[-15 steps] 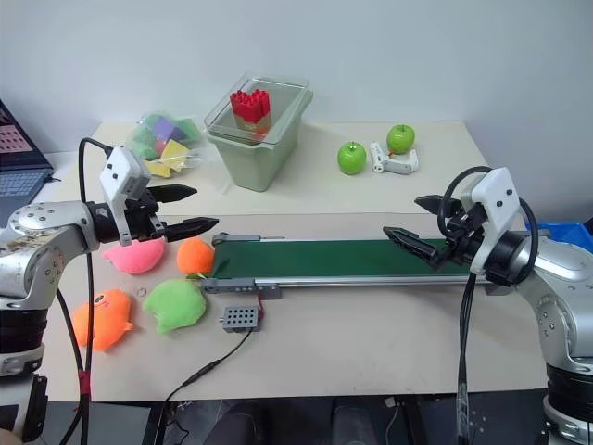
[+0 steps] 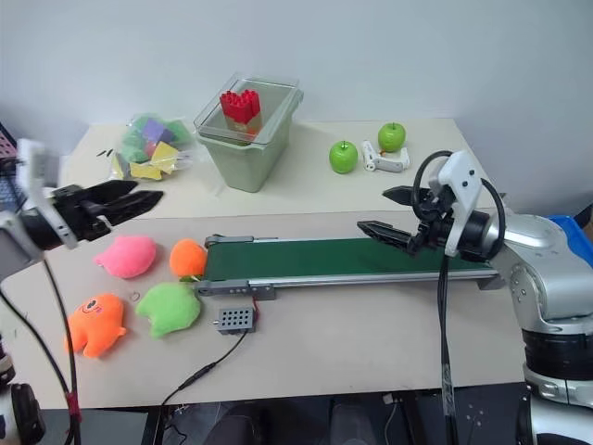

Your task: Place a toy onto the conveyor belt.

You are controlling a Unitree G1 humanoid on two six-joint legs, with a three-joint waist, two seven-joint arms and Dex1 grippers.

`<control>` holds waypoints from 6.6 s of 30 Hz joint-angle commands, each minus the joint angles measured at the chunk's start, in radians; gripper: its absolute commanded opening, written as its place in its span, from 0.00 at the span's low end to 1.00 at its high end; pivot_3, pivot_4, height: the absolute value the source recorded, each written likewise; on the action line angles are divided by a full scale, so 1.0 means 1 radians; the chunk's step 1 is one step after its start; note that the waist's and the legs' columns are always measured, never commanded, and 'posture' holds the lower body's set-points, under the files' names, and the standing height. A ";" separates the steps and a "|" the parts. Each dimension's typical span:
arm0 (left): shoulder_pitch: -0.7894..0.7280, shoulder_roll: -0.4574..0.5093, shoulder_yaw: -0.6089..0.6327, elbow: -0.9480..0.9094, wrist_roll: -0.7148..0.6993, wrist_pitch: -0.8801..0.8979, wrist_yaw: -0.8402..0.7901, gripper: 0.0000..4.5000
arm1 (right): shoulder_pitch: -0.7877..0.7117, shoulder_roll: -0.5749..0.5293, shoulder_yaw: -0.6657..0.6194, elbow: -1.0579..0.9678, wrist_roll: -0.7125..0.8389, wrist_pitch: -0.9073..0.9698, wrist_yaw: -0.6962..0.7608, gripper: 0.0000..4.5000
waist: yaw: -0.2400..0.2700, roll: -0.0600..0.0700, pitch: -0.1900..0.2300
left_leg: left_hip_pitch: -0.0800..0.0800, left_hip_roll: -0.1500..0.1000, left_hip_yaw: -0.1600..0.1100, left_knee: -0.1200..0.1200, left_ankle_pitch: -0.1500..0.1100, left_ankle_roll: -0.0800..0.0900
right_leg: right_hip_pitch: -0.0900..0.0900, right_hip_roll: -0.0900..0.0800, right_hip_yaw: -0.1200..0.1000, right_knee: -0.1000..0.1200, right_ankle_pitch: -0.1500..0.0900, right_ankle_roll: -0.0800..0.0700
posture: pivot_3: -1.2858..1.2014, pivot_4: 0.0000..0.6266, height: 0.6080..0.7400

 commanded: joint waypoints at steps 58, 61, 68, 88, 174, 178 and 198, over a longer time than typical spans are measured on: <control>0.474 0.023 -0.064 0.120 0.312 -0.587 -0.142 0.14 | -0.063 -0.085 -0.016 -0.093 0.044 0.040 0.111 1.00 | 0.040 0.000 0.000 | 0.003 0.000 0.001 -0.003 0.001 -0.004 | 0.001 -0.001 -0.001 -0.002 0.001 -0.002 | 0.52 0.24 1.00; 0.447 0.061 -0.034 0.027 0.274 -0.505 -0.124 0.14 | -0.058 -0.084 -0.018 -0.094 0.044 0.039 0.106 1.00 | 0.038 0.001 0.000 | 0.002 0.001 0.001 -0.003 0.001 -0.004 | 0.000 -0.001 -0.001 -0.003 0.001 -0.002 | 0.52 0.24 1.00; 0.111 0.076 -0.206 -0.053 0.196 -0.360 -0.089 0.14 | -0.060 -0.085 -0.031 -0.108 0.049 0.043 0.080 1.00 | 0.043 0.000 0.000 | 0.001 0.000 0.001 -0.002 0.001 -0.004 | 0.000 -0.001 -0.002 -0.003 0.001 -0.001 | 0.52 0.24 1.00; -0.132 -0.136 -0.610 0.029 0.307 -0.388 -0.119 0.14 | 0.245 -0.099 -0.327 -0.443 0.209 0.209 -0.178 1.00 | 0.038 0.000 0.000 | -0.001 0.000 0.002 -0.001 0.000 0.000 | 0.001 0.000 -0.001 -0.003 0.001 -0.001 | 0.52 0.24 1.00; -0.229 0.008 -0.543 0.061 0.360 -0.574 -0.358 0.98 | 0.061 -0.192 -0.164 -0.180 0.113 0.070 -0.034 1.00 | 0.036 -0.001 0.000 | -0.002 0.000 0.003 0.001 -0.001 0.000 | 0.001 0.000 -0.001 -0.002 0.002 0.000 | 0.52 0.24 1.00; -0.244 -0.001 -0.545 0.073 0.362 -0.580 -0.360 0.98 | 0.060 -0.194 -0.164 -0.179 0.113 0.070 -0.036 1.00 | 0.036 -0.001 0.000 | -0.002 0.000 0.003 0.001 -0.001 0.000 | 0.001 0.000 -0.001 -0.002 0.002 0.000 | 0.52 0.24 1.00; -0.378 -0.074 -0.456 0.079 0.248 -0.487 -0.305 0.98 | 0.011 -0.188 -0.175 -0.178 0.123 0.059 -0.046 1.00 | 0.035 -0.001 0.000 | -0.002 0.000 0.003 0.002 -0.001 0.000 | 0.001 0.000 -0.001 -0.002 0.002 0.000 | 0.52 0.24 1.00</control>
